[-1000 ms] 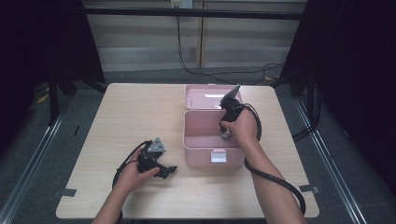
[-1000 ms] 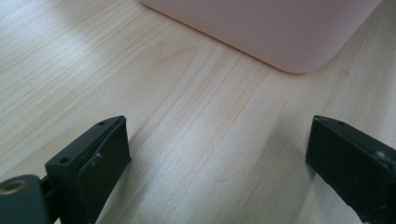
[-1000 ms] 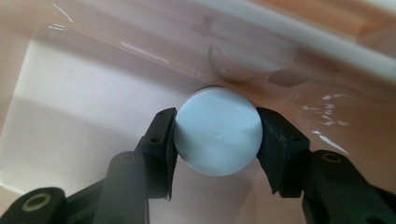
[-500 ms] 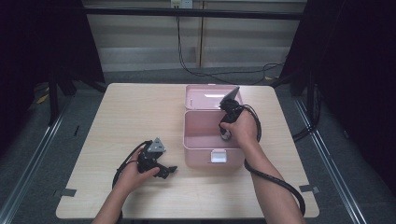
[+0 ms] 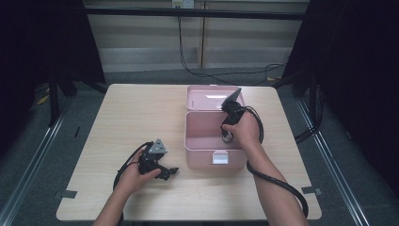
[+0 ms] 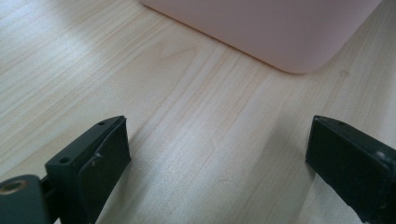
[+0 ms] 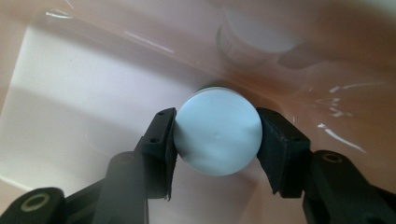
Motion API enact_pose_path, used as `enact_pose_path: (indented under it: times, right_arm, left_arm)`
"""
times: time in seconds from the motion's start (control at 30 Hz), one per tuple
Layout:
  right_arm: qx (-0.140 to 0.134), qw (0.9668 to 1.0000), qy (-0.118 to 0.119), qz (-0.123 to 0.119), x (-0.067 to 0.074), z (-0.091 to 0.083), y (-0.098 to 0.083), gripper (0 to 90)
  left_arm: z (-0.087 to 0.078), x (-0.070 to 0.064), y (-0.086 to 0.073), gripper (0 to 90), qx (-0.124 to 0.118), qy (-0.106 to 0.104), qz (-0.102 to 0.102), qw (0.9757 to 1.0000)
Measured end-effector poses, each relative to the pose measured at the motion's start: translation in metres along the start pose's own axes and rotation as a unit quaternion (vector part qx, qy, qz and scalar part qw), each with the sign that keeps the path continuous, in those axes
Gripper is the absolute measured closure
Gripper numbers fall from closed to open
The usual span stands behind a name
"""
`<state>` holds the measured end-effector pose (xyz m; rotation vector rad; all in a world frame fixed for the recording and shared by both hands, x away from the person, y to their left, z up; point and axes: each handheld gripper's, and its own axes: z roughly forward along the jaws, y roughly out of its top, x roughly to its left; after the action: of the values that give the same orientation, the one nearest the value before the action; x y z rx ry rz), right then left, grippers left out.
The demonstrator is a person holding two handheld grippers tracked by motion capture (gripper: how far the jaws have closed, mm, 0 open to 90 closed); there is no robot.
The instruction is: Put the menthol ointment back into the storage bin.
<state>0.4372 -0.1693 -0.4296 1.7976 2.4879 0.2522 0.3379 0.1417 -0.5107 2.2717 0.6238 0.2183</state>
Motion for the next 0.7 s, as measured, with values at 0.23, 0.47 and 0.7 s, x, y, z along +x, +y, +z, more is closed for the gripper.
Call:
enact_pose_path:
  times: [0.23,0.47,0.7]
  right_arm:
    - [-0.003,1.0,0.003,0.001,0.0,-0.003,0.0,49.0]
    - [0.0,1.0,0.007,0.004,0.001,-0.007,-0.001,47.2]
    - [0.008,0.9998,0.014,0.015,0.003,-0.015,-0.001,43.5]
  left_arm:
    - [0.0,0.0,0.0,5.6,0.0,0.0,0.0,1.0]
    - [0.0,0.0,0.0,5.6,0.0,0.0,0.0,1.0]
    - [0.0,0.0,0.0,5.6,0.001,-0.001,0.0,1.0]
